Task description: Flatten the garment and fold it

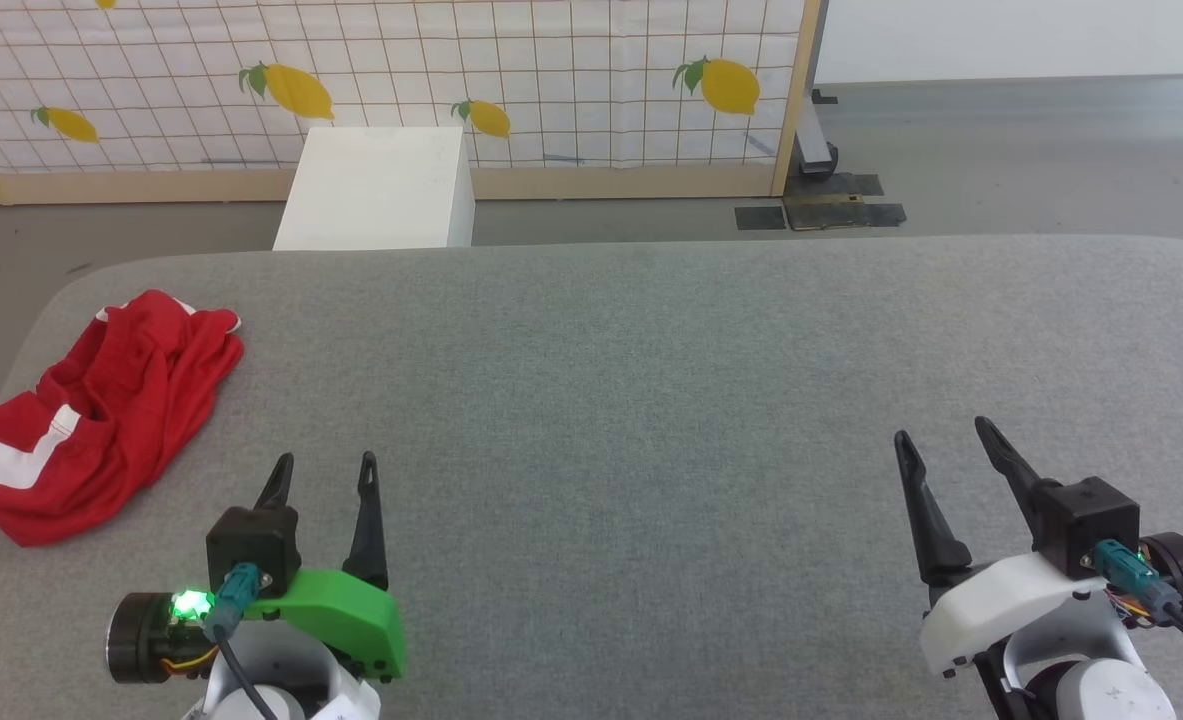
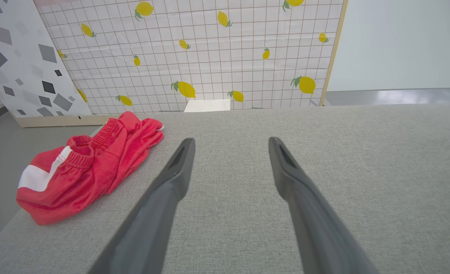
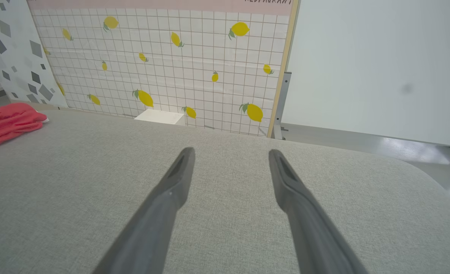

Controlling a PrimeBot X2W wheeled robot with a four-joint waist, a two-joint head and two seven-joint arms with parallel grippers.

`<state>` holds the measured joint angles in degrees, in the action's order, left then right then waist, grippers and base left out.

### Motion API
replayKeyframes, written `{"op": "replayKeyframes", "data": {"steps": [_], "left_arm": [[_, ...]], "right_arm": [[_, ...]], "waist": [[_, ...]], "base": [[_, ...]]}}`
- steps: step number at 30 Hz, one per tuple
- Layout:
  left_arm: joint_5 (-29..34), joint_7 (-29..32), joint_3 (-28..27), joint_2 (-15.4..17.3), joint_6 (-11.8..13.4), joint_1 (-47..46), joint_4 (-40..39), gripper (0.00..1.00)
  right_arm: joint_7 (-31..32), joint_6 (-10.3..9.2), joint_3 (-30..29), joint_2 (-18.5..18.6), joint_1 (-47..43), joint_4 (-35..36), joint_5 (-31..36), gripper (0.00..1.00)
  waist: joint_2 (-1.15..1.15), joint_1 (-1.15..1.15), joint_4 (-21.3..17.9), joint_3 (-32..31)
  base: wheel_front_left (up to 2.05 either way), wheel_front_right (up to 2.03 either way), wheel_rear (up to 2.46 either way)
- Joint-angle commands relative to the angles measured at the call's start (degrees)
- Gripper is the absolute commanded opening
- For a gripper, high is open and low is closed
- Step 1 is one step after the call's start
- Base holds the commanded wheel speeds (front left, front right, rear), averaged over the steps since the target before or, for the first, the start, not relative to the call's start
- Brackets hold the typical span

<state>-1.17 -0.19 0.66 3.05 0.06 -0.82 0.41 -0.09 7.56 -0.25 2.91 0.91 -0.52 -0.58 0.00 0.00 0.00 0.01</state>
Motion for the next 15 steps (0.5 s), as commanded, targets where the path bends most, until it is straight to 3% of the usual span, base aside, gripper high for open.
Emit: {"op": "replayKeyframes", "data": {"steps": [1, 15], "left_arm": [[-0.24, -0.65, 0.16, -0.01, 0.2, 0.04, 0.34, 1.0], [-0.94, -2.3, 0.62, 0.07, 0.8, -0.05, 1.4, 1.0]], "right_arm": [[-0.69, 0.0, -0.16, 0.0, -0.46, -0.28, -0.61, 1.0], [-2.34, -0.01, -0.74, 0.0, -1.32, -1.01, -1.81, 1.0]], "waist": [[0.0, 0.0, 0.01, 0.01], [0.0, 0.0, 1.48, 0.05]], "base": [[0.0, 0.0, 0.0], [0.0, 0.0, 0.0]]}}
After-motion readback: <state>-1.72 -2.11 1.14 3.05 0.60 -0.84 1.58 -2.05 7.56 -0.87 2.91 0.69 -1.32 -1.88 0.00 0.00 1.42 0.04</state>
